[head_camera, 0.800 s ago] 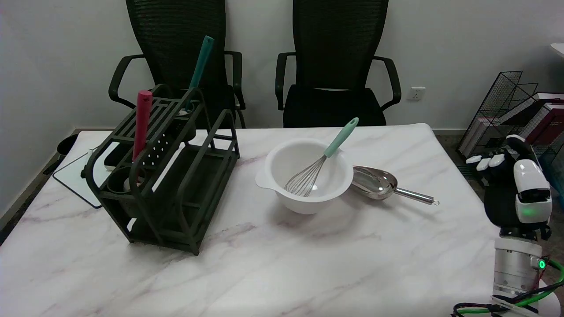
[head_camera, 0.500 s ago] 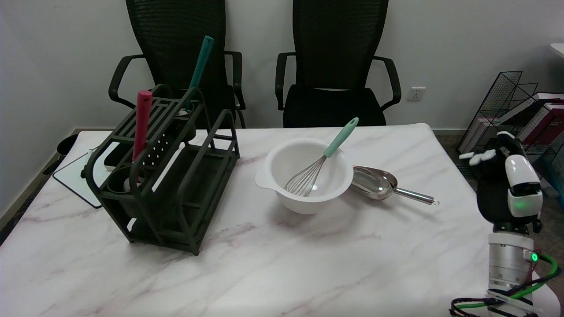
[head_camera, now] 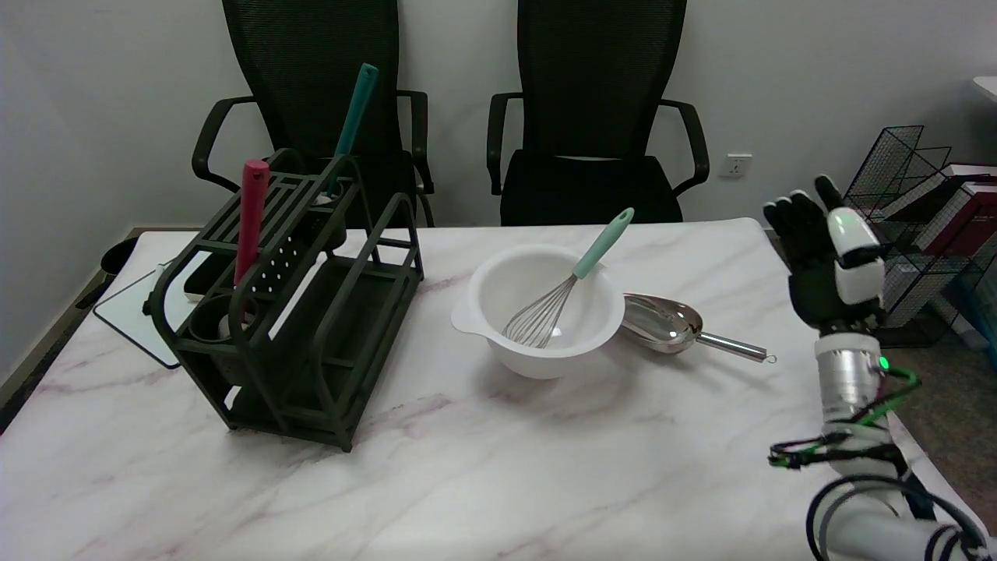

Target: Pick up the whisk.

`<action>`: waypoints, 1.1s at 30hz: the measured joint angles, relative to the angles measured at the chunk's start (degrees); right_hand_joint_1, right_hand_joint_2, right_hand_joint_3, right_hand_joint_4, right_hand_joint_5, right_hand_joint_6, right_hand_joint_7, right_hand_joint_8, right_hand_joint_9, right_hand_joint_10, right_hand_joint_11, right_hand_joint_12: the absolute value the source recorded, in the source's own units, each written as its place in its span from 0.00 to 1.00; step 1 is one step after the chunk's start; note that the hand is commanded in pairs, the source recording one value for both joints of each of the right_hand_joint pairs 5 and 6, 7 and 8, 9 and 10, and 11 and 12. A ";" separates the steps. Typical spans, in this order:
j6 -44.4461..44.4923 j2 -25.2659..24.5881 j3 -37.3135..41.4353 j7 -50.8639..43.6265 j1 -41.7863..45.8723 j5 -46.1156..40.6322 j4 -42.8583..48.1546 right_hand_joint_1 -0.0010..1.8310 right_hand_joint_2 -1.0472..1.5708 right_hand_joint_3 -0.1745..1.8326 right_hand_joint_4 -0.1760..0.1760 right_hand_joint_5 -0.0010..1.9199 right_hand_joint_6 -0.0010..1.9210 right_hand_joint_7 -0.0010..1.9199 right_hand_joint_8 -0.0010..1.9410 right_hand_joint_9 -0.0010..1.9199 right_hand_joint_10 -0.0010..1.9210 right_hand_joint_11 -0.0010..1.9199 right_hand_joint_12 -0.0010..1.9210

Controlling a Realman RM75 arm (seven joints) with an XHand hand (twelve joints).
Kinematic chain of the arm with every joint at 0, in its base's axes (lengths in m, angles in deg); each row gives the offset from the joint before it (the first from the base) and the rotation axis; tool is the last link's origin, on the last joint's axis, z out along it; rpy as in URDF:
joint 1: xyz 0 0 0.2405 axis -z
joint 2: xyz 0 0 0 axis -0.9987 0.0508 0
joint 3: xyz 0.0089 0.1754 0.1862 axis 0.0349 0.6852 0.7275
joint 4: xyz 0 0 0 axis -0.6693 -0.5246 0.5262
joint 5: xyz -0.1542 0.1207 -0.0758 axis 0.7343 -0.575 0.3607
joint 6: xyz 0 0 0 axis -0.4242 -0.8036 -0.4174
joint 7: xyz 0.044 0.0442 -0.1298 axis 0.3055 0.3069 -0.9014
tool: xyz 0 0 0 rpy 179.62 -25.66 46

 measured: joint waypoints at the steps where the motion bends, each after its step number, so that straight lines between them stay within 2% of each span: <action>1: -1.56 0.23 0.00 0.12 -0.99 -0.01 0.33 0.52 0.56 0.61 0.50 0.23 0.23 0.36 0.35 0.35 0.35 0.31 0.31; 3: -5.39 0.72 -0.14 0.36 -3.33 -0.02 1.07 0.53 0.55 0.61 0.50 0.22 0.22 0.33 0.33 0.33 0.33 0.29 0.29; 6: -10.69 1.32 -0.85 0.67 -7.19 -0.03 2.41 0.53 0.54 0.61 0.50 0.20 0.20 0.28 0.28 0.28 0.28 0.20 0.20; 9: -15.42 1.78 -2.10 0.93 -10.84 -0.04 3.98 0.53 0.54 0.61 0.50 0.19 0.19 0.24 0.23 0.21 0.21 0.17 0.17; 19: -30.17 2.39 -7.14 2.53 -21.90 -0.08 8.78 0.54 0.53 0.60 0.50 0.14 0.14 0.14 0.14 0.18 0.18 0.15 0.15; 33: -40.21 1.94 -11.65 4.62 -28.56 -0.15 11.04 0.53 0.57 0.58 0.50 0.15 0.15 0.12 0.12 0.17 0.17 0.15 0.15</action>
